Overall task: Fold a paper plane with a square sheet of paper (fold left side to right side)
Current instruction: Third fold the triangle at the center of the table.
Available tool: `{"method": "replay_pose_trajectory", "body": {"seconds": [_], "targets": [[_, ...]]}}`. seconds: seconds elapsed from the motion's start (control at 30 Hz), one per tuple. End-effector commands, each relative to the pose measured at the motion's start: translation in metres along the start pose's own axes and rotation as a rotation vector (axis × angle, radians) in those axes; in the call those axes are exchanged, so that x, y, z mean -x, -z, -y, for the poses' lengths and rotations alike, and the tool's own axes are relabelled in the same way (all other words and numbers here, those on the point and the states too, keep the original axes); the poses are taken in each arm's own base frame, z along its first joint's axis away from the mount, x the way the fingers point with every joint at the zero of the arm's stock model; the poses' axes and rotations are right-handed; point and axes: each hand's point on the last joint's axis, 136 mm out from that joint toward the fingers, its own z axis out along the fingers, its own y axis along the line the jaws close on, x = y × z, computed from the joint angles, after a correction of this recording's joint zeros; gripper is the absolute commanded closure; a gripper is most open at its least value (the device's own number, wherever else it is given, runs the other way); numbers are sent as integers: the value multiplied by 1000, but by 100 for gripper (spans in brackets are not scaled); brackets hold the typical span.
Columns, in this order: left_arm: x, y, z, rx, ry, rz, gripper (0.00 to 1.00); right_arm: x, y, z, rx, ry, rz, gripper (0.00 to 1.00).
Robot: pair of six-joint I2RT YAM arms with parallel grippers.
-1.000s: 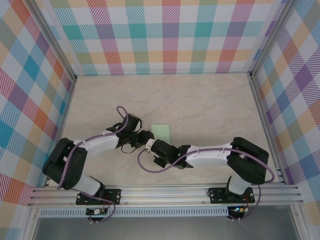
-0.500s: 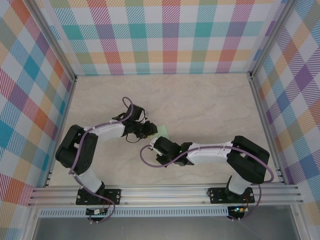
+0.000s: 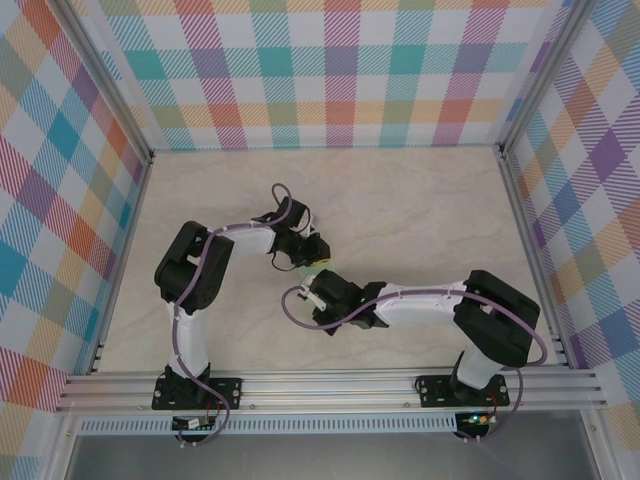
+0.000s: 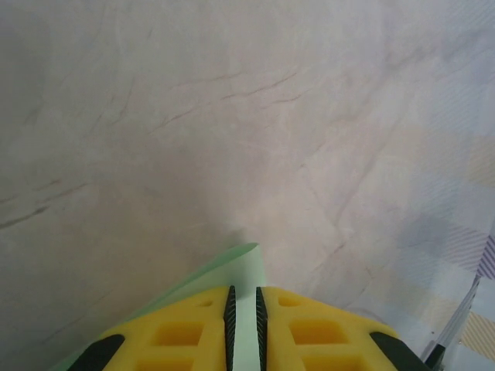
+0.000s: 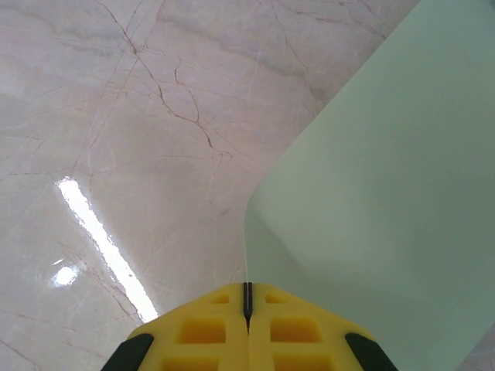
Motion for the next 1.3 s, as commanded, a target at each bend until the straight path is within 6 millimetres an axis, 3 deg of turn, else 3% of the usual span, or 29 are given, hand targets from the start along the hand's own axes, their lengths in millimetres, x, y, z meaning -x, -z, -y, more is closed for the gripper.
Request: {"method": "replay_pose_trajectory", "body": {"seconds": [0.0, 0.27, 0.5, 1.27], "targets": [[-12, -8, -7, 38, -19, -48, 84, 4, 3, -6, 83, -59, -6, 100], [-22, -15, -23, 89, -21, -76, 86, 10, 10, 10, 184, -228, -3, 100], [-25, -19, -25, 89, -18, -86, 88, 5, 8, 32, 189, -341, -20, 100], [-26, -24, -23, 89, -20, -91, 89, -6, -10, 63, 111, -438, -100, 100]]}}
